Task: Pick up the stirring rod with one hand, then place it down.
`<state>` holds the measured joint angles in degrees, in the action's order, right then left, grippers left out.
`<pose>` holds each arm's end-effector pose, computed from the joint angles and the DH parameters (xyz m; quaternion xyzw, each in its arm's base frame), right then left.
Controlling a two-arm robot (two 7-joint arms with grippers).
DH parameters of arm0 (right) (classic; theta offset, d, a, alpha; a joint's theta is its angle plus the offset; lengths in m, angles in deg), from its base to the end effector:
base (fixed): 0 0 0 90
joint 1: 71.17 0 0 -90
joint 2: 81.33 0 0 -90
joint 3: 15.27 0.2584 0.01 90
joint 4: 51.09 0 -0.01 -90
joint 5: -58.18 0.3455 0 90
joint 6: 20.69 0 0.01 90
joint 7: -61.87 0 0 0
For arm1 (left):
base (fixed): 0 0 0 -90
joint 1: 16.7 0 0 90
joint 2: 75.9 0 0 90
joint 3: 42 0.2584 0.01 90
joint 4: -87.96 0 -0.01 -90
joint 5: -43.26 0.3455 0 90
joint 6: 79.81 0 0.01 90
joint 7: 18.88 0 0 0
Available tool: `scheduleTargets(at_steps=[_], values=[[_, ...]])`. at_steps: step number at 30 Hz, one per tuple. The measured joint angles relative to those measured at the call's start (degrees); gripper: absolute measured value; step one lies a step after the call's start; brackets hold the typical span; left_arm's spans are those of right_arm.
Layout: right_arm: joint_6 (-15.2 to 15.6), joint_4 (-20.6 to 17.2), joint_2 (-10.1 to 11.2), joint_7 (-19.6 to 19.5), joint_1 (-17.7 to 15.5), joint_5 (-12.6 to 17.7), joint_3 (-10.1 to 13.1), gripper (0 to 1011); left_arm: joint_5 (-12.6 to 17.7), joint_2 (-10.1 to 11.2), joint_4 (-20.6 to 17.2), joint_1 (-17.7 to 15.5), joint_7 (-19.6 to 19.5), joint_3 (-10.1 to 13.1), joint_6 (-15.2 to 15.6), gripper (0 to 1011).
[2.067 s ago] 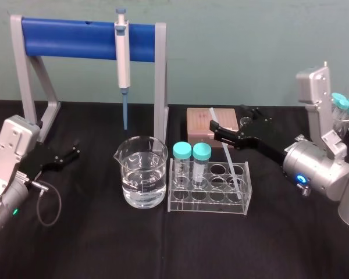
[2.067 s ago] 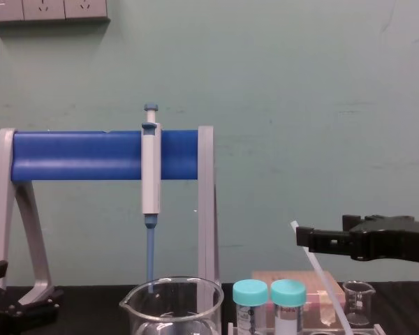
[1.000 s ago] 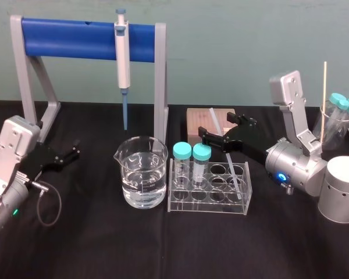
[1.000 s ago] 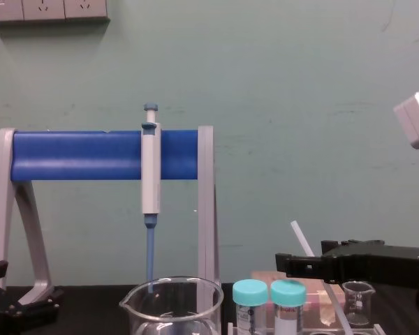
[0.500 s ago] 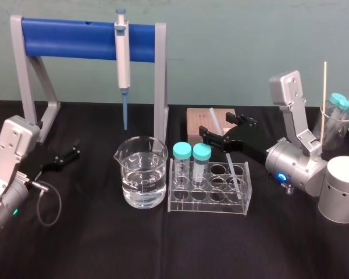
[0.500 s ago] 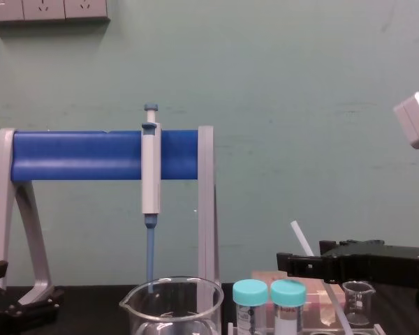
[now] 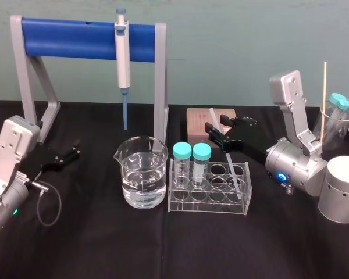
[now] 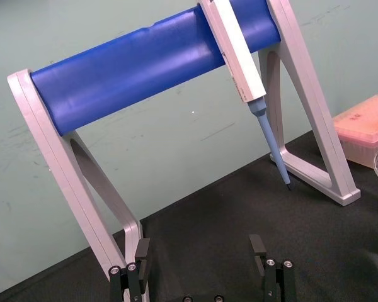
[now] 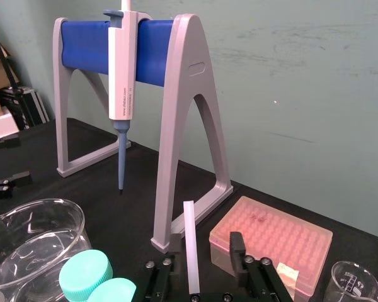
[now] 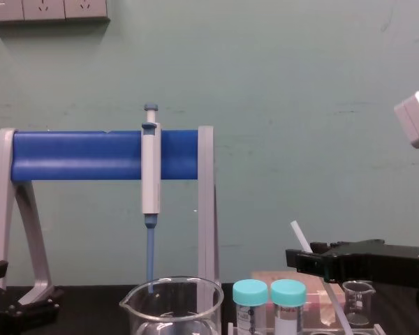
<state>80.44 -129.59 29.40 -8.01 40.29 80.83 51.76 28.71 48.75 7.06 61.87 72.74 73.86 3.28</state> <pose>0.4393 0.0099 -0.2228 -0.0804 0.0366 -0.4493 0.8890 0.3876 0.0550 -0.2838 0.1415 -0.1325 0.5799 0.7913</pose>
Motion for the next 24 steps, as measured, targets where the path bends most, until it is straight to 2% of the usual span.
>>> scheduleTargets(at_steps=[10,11,14,24], values=[[0.0,0.0,0.02,-0.02,0.0,0.05,0.0,190,0.0,0.0,0.0,0.0,0.0,0.0,0.0,1000],[0.0,0.0,0.02,-0.02,0.0,0.05,0.0,190,0.0,0.0,0.0,0.0,0.0,0.0,0.0,1000],[0.0,0.0,0.02,-0.02,0.0,0.07,0.0,96,0.0,0.0,0.0,0.0,0.0,0.0,0.0,1000],[0.0,0.0,0.02,-0.01,0.0,0.08,0.0,72,0.0,0.0,0.0,0.0,0.0,0.0,0.0,1000]])
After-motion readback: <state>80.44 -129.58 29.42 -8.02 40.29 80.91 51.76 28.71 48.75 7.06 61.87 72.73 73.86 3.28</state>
